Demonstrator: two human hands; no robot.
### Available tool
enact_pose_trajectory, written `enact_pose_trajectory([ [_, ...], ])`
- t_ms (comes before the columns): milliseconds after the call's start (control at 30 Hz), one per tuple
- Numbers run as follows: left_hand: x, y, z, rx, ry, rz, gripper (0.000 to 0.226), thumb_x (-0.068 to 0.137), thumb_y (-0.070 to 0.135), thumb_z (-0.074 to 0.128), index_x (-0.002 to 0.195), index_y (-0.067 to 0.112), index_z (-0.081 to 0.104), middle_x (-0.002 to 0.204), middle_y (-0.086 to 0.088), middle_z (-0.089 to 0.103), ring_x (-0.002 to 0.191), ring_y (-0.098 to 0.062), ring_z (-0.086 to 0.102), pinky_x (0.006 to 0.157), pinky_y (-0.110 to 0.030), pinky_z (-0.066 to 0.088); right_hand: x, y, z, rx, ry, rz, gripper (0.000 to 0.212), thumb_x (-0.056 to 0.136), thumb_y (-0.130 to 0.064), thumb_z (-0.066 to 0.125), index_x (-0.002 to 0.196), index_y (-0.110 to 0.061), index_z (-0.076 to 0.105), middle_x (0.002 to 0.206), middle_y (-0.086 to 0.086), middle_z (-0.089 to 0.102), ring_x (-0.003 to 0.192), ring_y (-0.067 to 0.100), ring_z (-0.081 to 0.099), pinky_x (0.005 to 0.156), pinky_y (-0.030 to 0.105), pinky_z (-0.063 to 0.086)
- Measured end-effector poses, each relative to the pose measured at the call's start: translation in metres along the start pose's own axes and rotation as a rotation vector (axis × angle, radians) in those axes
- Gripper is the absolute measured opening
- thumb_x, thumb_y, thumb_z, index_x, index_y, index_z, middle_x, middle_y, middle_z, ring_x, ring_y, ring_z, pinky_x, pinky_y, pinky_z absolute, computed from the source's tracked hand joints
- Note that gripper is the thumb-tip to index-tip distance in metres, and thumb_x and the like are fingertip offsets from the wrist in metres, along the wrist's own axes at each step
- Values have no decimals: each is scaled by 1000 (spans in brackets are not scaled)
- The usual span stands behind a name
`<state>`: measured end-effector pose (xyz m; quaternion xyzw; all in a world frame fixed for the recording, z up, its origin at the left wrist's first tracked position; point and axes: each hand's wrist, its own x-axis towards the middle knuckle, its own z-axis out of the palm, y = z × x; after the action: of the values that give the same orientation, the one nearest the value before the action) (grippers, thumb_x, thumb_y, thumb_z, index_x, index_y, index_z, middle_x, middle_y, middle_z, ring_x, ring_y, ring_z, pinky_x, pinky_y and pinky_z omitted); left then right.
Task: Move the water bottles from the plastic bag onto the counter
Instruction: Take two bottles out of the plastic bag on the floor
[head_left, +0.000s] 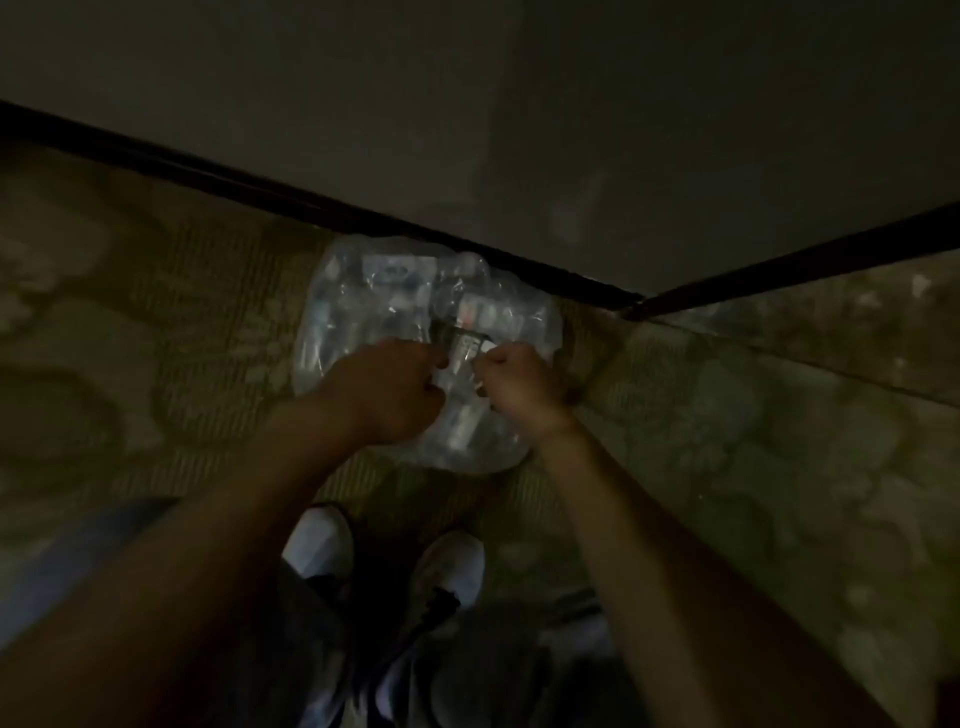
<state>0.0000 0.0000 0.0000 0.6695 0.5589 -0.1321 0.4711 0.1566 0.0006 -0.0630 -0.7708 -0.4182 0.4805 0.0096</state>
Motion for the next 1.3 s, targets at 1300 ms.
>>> enact_pose_trajectory([
  [1300,77,-6,-43,-512,18,212,33,85,11,72,118,17,65,109,0,71,96,-9,69,76,-20,57,27,-60,-64,449,-114,-501,29,93,-20,63,120,-9,58,94,-1,69,65,-2,67,52,13,48],
])
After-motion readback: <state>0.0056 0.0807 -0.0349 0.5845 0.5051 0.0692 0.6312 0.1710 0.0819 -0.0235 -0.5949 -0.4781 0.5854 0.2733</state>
